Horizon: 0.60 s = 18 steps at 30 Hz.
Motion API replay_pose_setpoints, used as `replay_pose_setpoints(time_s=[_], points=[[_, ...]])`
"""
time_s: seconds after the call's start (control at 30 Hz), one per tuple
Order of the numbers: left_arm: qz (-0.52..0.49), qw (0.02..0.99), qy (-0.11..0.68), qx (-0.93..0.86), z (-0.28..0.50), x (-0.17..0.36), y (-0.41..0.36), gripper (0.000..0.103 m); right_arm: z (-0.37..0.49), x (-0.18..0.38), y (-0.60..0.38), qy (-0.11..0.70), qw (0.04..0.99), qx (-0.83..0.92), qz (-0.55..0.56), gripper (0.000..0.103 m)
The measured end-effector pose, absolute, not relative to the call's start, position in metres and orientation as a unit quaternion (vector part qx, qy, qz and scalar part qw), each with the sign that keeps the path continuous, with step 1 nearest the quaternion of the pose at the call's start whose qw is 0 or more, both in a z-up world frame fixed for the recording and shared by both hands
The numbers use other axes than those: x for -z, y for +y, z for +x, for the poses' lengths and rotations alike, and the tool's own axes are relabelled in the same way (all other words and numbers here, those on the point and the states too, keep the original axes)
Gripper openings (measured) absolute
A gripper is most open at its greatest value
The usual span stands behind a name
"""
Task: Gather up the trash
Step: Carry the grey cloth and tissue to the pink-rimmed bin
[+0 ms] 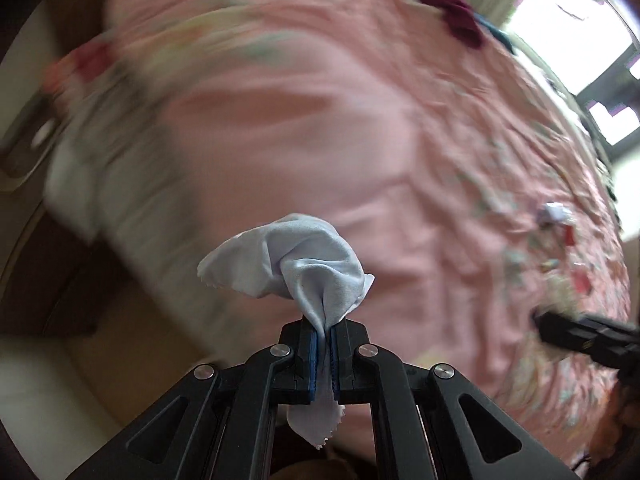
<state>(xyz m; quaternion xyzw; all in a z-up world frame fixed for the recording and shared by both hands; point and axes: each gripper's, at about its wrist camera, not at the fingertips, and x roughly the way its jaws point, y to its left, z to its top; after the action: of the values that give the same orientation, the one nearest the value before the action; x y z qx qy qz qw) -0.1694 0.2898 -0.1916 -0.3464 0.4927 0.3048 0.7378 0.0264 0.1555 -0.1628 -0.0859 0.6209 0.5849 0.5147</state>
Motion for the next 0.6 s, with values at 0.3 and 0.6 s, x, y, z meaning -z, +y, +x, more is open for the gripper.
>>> replay_pose_setpoints(time_s=[0.3,0.6], points=[[-0.447,0.64,0.492,-0.386,-0.319,0.269,0.276,0.004,-0.087,0.18,0.193,0.618,0.423,-0.64,-0.172,0.017],[-0.548,0.57,0.468,-0.393,-0.36,0.357,0.258,0.004,-0.151,0.193,0.188,0.616,0.375,-0.649,-0.243,0.017]])
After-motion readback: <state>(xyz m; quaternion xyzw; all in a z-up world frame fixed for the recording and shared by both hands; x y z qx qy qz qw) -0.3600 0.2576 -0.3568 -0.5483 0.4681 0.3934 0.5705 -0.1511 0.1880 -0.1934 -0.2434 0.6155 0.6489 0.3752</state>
